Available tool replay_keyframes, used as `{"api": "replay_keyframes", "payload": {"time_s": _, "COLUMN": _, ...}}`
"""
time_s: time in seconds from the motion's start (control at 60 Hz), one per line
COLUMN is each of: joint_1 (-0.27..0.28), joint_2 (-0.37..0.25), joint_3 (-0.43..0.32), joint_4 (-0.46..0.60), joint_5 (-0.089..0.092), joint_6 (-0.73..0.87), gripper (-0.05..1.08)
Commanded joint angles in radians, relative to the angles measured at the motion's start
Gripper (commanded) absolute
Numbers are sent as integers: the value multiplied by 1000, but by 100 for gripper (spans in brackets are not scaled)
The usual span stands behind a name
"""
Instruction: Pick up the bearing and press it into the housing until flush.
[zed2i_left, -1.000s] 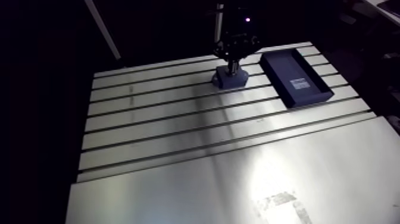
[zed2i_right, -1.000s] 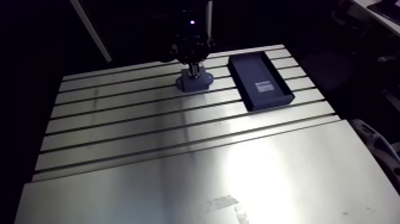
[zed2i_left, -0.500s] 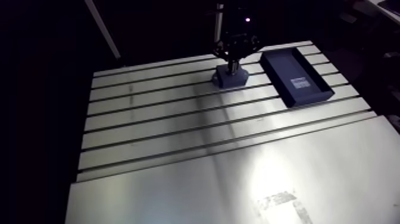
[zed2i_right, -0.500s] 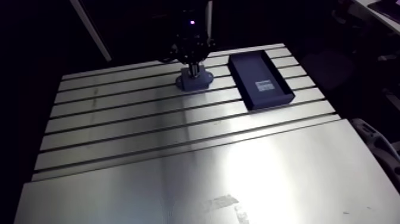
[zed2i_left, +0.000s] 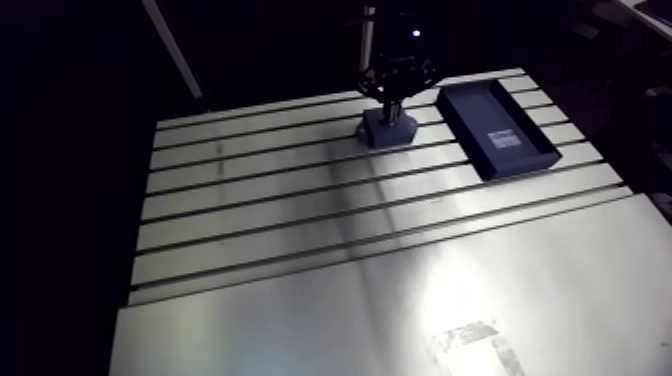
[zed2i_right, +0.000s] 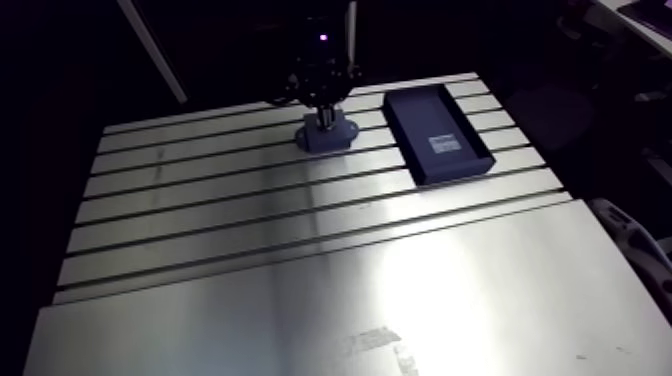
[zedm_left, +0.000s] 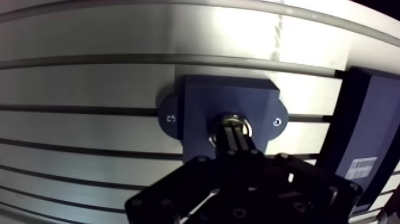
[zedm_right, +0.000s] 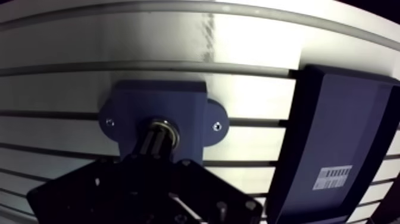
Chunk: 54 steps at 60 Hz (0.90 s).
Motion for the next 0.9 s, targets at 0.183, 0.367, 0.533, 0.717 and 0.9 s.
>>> {"api": "replay_keyframes", "payload": {"time_s": 0.183, "joint_1": 1, "joint_2": 0, "joint_3": 1, "joint_4": 0, "joint_5": -1, "joint_6": -2, "gripper": 108}}
{"api": "replay_keyframes", "payload": {"time_s": 0.367, "joint_1": 0, "joint_2": 0, "joint_3": 3, "joint_4": 0, "joint_5": -1, "joint_6": 0, "gripper": 108}}
{"api": "replay_keyframes", "payload": {"time_s": 0.533, "joint_1": 1, "joint_2": 0, "joint_3": 7, "joint_4": -1, "joint_5": -1, "joint_6": 0, "gripper": 108}}
{"api": "replay_keyframes", "payload": {"time_s": 0.717, "joint_1": 1, "joint_2": 0, "joint_3": 7, "joint_4": -1, "joint_5": -1, "joint_6": 0, "gripper": 108}}
{"api": "replay_keyframes", "payload": {"time_s": 0.9, "joint_1": 1, "joint_2": 0, "joint_3": 12, "joint_4": -1, "joint_5": -1, "joint_6": 0, "gripper": 108}}
